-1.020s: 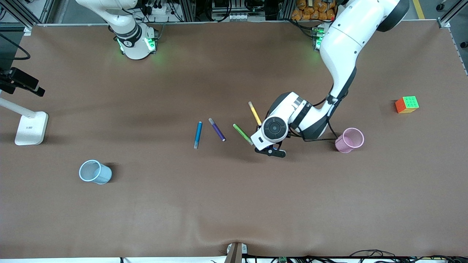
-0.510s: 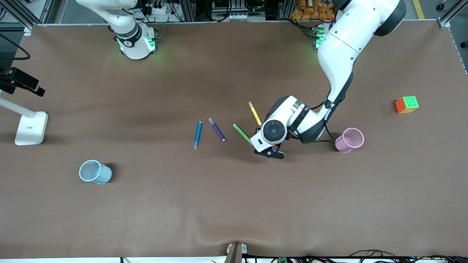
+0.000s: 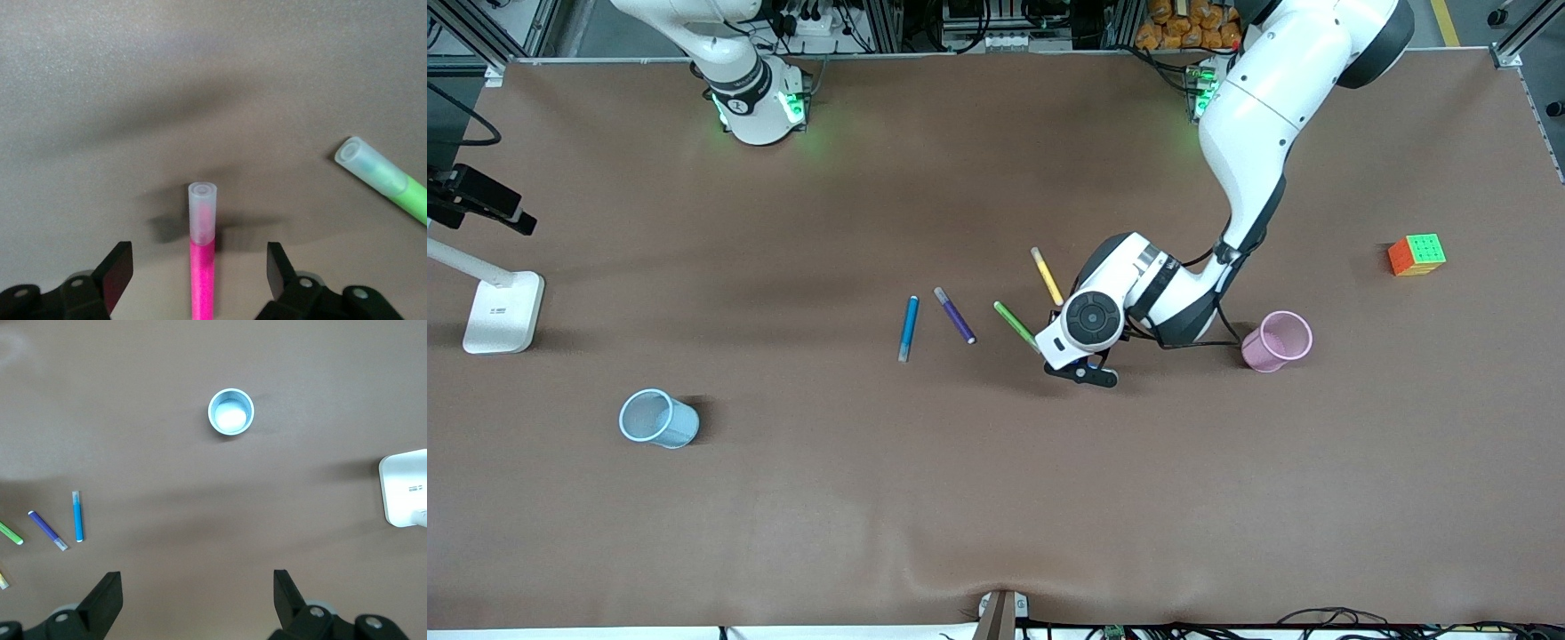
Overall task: Place pink and blue markers in matching cups
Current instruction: 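Lower the left gripper around the pink marker, then grasp the pink marker with the left gripper while the right gripper reaches the blue marker, then lift the pink marker with the left gripper while the right gripper grasps the blue marker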
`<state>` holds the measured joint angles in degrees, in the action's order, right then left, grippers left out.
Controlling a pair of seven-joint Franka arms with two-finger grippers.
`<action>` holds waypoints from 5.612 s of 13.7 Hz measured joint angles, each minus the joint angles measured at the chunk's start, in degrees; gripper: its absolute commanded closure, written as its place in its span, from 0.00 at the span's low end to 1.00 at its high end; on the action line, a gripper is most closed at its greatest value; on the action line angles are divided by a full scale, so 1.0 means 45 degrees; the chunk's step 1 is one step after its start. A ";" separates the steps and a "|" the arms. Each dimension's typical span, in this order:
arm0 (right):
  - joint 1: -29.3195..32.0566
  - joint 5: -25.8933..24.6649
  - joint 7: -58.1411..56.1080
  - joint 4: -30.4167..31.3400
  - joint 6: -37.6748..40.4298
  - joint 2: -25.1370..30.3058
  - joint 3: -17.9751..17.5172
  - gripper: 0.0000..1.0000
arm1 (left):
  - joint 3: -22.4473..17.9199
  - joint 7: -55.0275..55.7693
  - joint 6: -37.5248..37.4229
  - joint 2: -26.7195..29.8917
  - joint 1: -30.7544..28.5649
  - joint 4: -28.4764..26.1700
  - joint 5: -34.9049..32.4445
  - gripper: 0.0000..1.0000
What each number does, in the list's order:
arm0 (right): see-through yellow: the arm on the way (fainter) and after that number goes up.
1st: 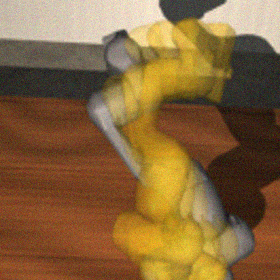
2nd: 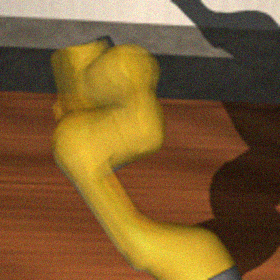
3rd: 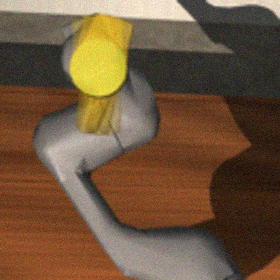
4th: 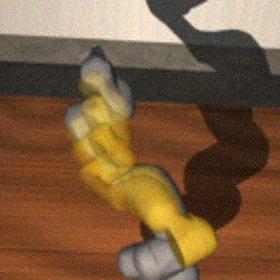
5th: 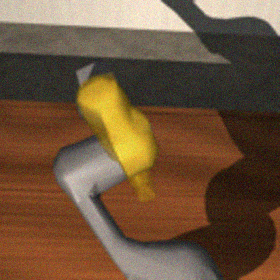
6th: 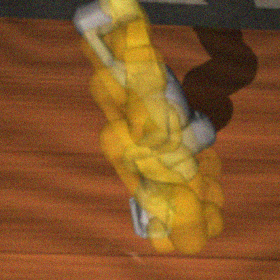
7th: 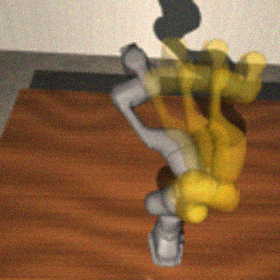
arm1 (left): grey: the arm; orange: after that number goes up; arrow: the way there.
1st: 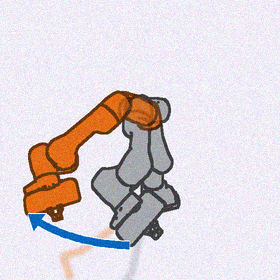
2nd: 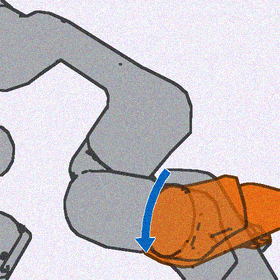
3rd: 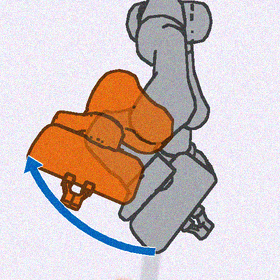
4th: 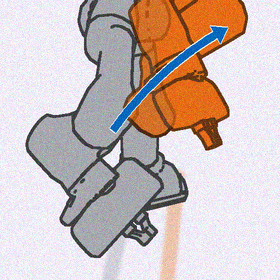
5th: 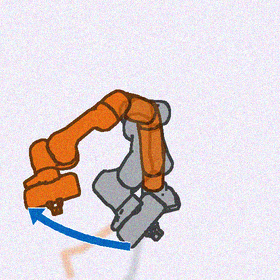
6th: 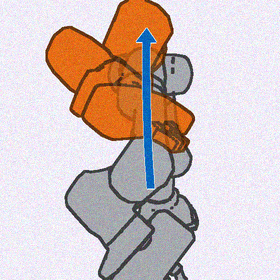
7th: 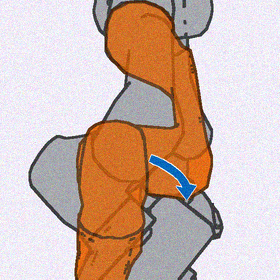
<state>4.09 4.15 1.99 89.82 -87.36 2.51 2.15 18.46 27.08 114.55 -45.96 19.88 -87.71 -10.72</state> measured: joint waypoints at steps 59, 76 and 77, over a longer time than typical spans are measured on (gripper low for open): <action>-0.7636 0.0631 0.5015 0.1138 -0.8700 -0.9168 -0.0099 0.00 | -0.0454 -0.1188 -0.1008 0.3333 -0.1665 0.1040 -0.0250 1.00; -0.8286 0.0565 0.5428 0.2685 -1.0491 -0.8968 -0.0013 1.00 | -0.0435 -0.6715 -0.3336 0.6953 -0.5747 0.0976 0.2387 1.00; -0.8287 0.0565 0.5428 0.2685 -1.0438 -0.8948 -0.0014 1.00 | -0.0437 -0.7245 -0.3579 0.7143 -0.5937 0.0968 0.2599 1.00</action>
<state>-33.21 6.69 26.41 101.90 -134.34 -37.76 2.08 16.50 -5.52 98.45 -13.82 -6.84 -83.35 0.98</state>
